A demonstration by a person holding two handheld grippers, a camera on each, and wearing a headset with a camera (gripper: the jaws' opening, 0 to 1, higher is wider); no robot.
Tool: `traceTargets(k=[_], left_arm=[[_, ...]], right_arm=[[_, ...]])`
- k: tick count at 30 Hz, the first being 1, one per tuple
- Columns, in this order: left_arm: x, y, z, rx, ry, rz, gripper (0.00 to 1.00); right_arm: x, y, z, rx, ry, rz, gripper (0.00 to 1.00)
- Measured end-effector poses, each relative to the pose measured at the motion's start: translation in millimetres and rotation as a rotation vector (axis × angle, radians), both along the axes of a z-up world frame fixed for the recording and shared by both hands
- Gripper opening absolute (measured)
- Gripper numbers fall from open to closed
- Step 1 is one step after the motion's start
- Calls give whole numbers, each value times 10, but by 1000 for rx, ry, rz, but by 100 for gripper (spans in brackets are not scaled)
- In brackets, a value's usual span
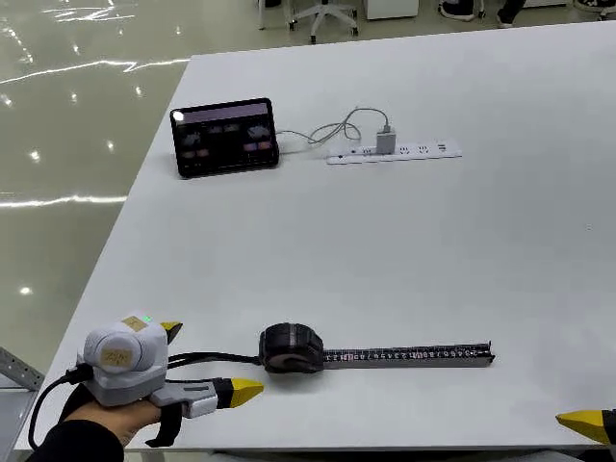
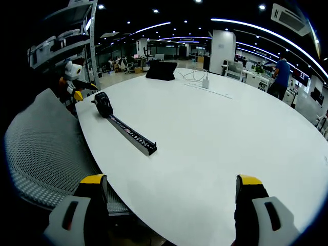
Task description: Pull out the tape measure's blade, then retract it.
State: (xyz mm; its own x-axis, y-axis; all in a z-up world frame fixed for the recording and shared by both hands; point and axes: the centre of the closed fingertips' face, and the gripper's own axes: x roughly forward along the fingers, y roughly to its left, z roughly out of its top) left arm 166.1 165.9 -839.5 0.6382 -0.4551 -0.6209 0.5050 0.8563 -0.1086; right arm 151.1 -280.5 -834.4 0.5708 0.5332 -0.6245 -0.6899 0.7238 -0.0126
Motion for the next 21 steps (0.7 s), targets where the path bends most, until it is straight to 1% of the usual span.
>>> traceTargets(k=[1,3,4,5,6,7,9,10,12,14,15,16,17,18,19,21], left_arm=[[-4,-17,4,1,0,-4,100],[-11,-42,-2,0,22,4,100],[-20,-80,-1,-20,44,16,100],[-34,-128,12,-41,58,13,100],[-12,-142,41,-37,48,21,100],[-3,-158,60,-36,56,37,100],[-5,-217,110,-39,59,35,100],[11,-220,110,-31,63,47,100],[10,-289,156,-23,61,42,100],[38,-291,162,-2,57,91,100],[11,-334,150,5,81,90,100],[-20,-377,142,25,102,85,100],[6,-393,188,23,88,114,100],[22,-418,223,13,81,129,100],[17,-446,234,14,90,120,100],[57,-475,282,23,76,134,100]], right_arm=[[2,3,5,2,0,-1,100],[0,9,10,1,0,0,100],[0,13,15,-3,-4,3,100],[4,10,16,-2,-4,3,100],[4,15,17,-1,-3,4,100],[1,22,15,-9,-6,10,100],[3,33,16,-11,-7,16,100],[8,43,21,-9,-8,19,100],[19,55,19,-15,-6,26,100],[35,61,27,-19,-13,32,100],[45,71,30,-21,-14,34,100],[60,79,32,-26,-15,37,100],[71,89,42,-29,-18,42,100],[82,97,53,-28,-21,44,100],[93,99,60,-27,-23,45,100],[116,111,75,-27,-27,48,100]])
